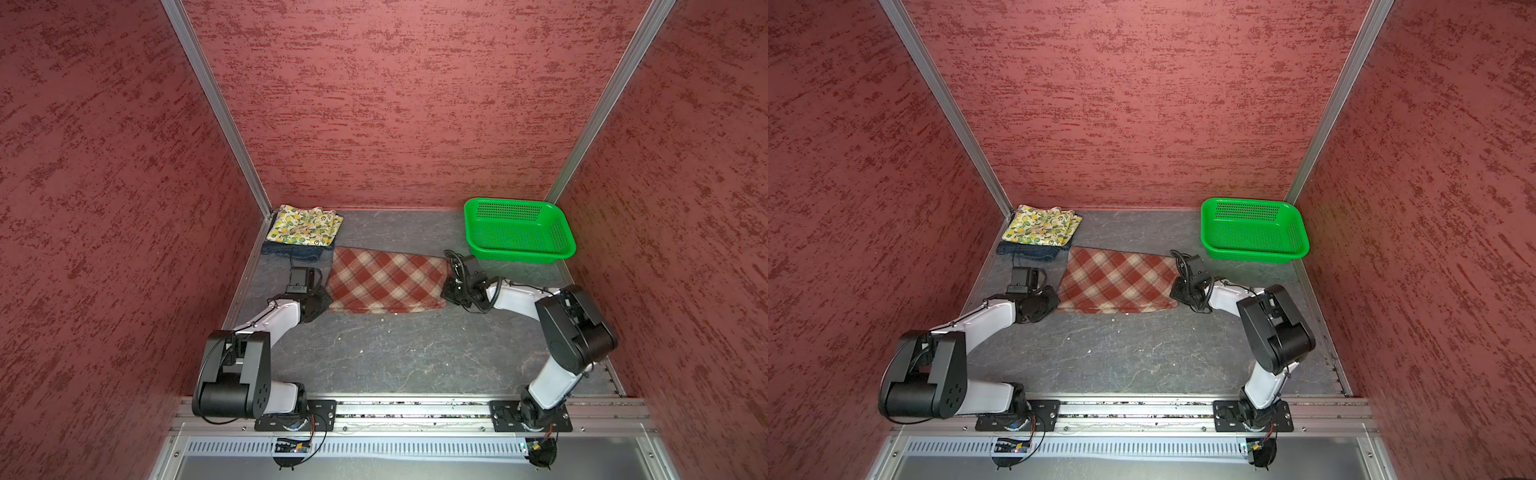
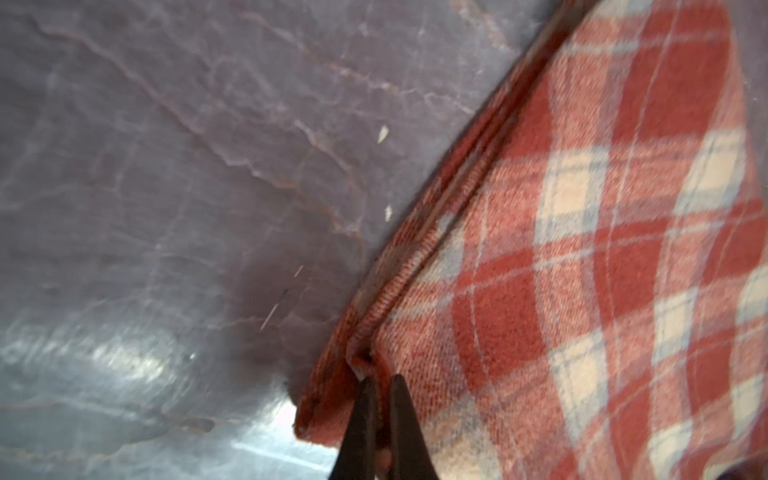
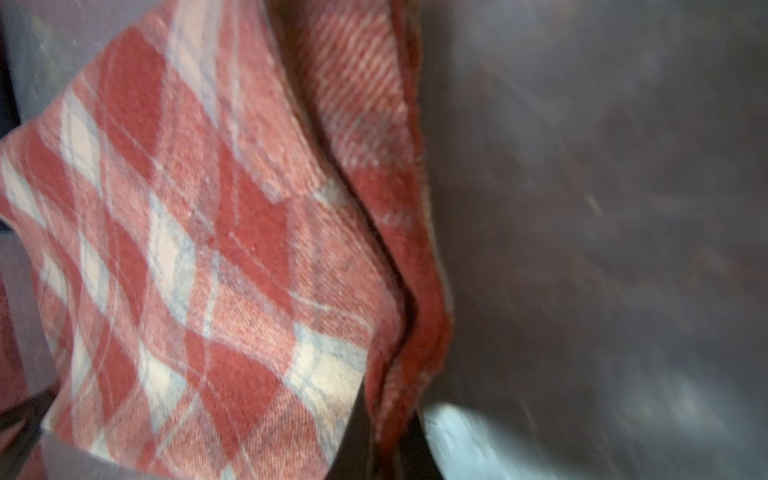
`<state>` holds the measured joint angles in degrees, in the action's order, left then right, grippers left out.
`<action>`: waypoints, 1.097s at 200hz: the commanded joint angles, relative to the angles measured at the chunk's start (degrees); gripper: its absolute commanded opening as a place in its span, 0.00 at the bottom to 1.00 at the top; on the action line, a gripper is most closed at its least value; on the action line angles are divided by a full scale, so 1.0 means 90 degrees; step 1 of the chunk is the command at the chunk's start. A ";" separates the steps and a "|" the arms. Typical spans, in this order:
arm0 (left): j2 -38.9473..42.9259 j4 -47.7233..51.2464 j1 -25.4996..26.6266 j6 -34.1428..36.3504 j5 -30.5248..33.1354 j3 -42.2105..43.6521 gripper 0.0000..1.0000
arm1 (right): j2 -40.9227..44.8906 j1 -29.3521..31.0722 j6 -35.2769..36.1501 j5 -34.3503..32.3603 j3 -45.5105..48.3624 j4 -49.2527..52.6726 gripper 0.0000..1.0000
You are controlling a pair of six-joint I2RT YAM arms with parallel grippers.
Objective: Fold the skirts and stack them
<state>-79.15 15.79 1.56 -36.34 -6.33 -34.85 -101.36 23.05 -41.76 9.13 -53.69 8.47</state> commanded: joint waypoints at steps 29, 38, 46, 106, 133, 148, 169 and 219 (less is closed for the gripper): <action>0.0338 -0.0006 0.0095 -0.0324 -0.0184 0.0348 0.00 | -0.0828 -0.0391 0.0777 -0.0194 -0.1301 0.0685 0.14; 0.0382 -0.0042 0.0153 -0.0373 -0.0172 0.0402 0.00 | -0.0873 -0.0412 0.0838 -0.0155 -0.1434 0.0733 0.21; 0.0388 -0.0077 0.0177 -0.0415 -0.0150 0.0435 0.00 | -0.0879 -0.0422 0.0860 -0.0155 -0.1515 0.0780 0.28; 0.0148 -0.0235 0.0295 -0.0504 -0.0121 0.0314 0.00 | -0.0441 -0.0466 0.0549 0.0132 -0.1071 0.0652 0.48; 0.0114 -0.0258 0.0349 -0.0504 -0.0113 0.0249 0.00 | -0.0286 -0.0528 0.0283 0.0294 -0.0805 0.0347 0.38; 0.0110 -0.0224 0.0382 -0.0494 -0.0107 0.0186 0.00 | -0.0236 -0.0539 0.0219 0.0287 -0.0790 0.0247 0.29; 0.0137 -0.0156 0.0393 -0.0471 -0.0087 0.0094 0.00 | -0.0255 -0.0545 0.0229 0.0196 -0.0890 0.0194 0.21; 0.0187 0.0211 0.0338 -0.0258 0.0081 -0.0480 0.00 | -0.0248 -0.0559 0.0365 0.0023 -0.1338 0.0426 0.05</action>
<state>-77.69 16.01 4.80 -40.32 -6.98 -35.55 -105.51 18.41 -38.76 11.14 -62.46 12.01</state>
